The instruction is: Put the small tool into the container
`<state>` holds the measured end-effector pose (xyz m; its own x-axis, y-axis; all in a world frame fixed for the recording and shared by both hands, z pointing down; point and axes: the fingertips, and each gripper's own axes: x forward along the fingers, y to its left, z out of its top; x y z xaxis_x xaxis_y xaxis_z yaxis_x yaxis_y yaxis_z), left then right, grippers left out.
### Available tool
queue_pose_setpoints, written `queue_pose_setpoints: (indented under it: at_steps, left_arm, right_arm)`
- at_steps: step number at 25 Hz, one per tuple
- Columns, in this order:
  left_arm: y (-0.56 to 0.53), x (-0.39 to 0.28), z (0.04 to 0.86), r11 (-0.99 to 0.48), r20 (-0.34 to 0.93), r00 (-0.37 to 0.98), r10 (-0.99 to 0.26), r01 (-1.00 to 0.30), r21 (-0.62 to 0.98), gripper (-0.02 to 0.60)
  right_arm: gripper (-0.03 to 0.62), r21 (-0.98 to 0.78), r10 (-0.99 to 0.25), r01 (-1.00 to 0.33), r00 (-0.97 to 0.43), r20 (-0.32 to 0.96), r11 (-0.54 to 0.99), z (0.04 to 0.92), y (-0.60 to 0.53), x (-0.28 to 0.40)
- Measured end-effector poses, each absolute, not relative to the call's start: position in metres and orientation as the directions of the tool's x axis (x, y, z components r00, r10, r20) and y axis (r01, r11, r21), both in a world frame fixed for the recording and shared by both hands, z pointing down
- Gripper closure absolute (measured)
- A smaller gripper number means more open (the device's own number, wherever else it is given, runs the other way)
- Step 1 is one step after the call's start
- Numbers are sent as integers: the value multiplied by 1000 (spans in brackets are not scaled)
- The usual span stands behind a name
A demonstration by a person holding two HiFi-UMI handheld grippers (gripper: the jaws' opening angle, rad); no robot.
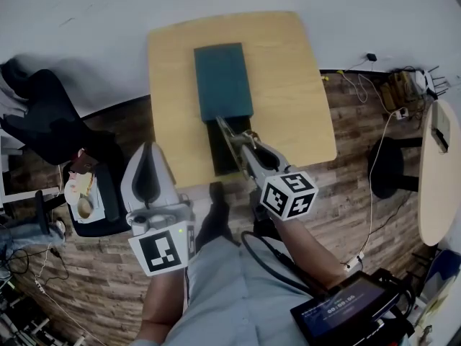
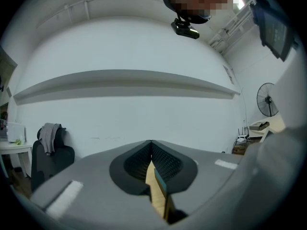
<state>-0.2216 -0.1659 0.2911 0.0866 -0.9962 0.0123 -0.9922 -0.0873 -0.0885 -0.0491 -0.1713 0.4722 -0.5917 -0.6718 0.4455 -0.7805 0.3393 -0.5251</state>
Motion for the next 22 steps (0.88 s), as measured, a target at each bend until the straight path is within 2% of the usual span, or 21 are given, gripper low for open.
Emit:
queue_pose_setpoints:
  at_steps: [13, 22]
  left_arm:
    - [-174, -226, 303, -108, 42, 105, -994, -991, -81, 569]
    - [-187, -239, 316, -108, 56, 104, -993, -992, -72, 570]
  right_arm:
    - [511, -631, -625, -763, -563, 541, 141, 515, -166, -45]
    - [511, -640, -605, -762, -558, 568, 103, 532, -173, -54]
